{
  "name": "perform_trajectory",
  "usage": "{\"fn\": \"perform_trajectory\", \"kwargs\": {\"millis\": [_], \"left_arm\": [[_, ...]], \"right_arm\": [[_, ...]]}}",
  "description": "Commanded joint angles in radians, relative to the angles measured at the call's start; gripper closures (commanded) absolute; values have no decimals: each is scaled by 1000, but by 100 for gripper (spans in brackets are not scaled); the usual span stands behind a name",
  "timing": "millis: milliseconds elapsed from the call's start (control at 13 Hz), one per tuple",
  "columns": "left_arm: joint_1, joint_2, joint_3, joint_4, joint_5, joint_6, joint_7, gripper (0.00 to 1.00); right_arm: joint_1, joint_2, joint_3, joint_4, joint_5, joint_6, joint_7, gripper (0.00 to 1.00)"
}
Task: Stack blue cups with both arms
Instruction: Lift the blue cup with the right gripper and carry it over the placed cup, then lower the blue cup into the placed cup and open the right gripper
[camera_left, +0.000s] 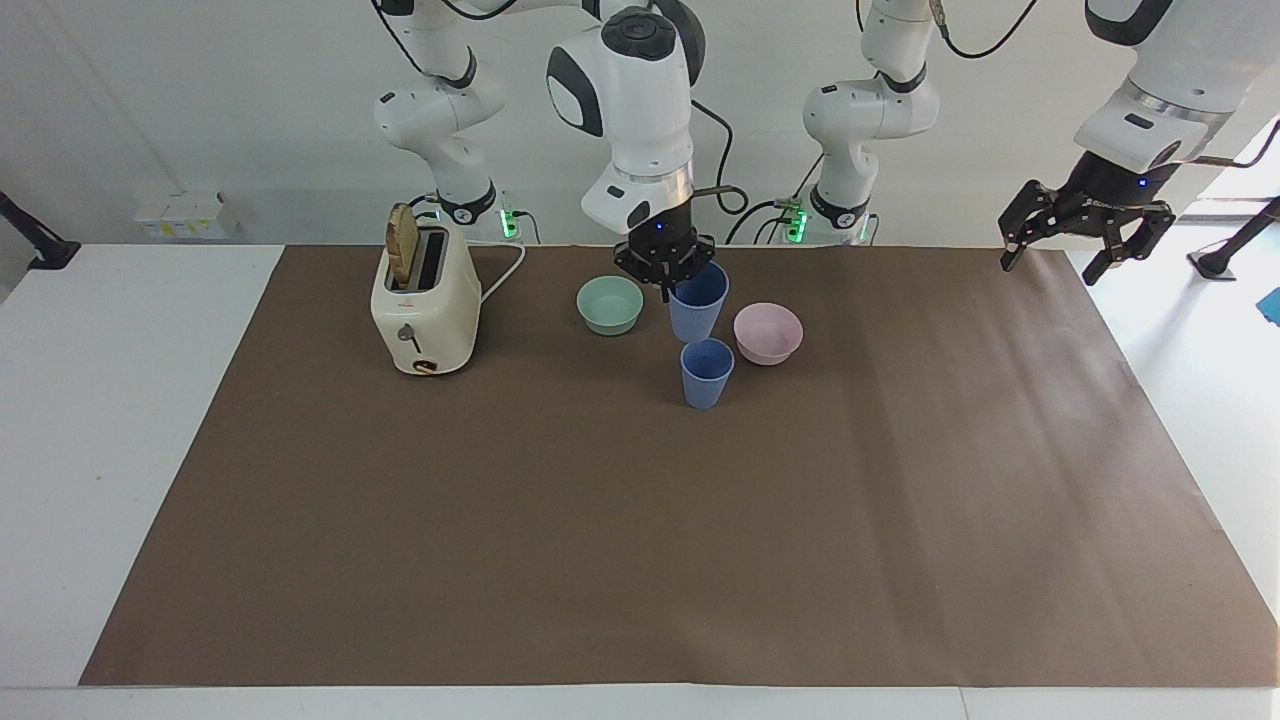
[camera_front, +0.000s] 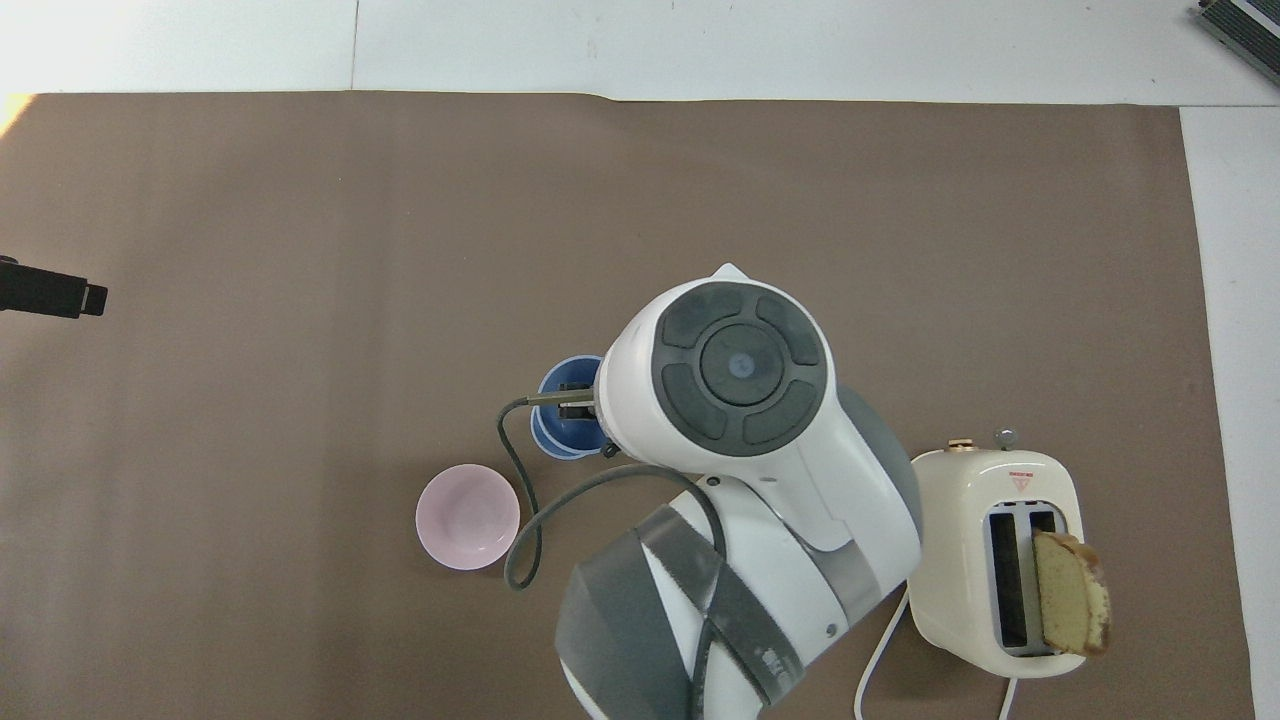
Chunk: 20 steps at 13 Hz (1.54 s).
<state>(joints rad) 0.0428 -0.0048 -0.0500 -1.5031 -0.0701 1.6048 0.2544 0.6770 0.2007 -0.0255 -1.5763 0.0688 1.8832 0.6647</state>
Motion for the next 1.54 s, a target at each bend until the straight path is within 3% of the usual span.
{"fn": "perform_trajectory", "kwargs": {"millis": [0, 538, 1385, 1462], "left_arm": [[-14, -1, 9, 14, 10, -22, -17, 0], [-14, -3, 10, 14, 10, -22, -17, 0], [-11, -3, 10, 14, 12, -22, -15, 0], [-11, -3, 10, 14, 13, -22, -15, 0]], "right_arm": [[29, 48, 1, -20, -47, 80, 70, 100], [16, 51, 1, -116, -57, 174, 64, 100], [26, 77, 3, -142, -41, 260, 65, 100], [26, 78, 3, -140, -41, 260, 64, 86]]}}
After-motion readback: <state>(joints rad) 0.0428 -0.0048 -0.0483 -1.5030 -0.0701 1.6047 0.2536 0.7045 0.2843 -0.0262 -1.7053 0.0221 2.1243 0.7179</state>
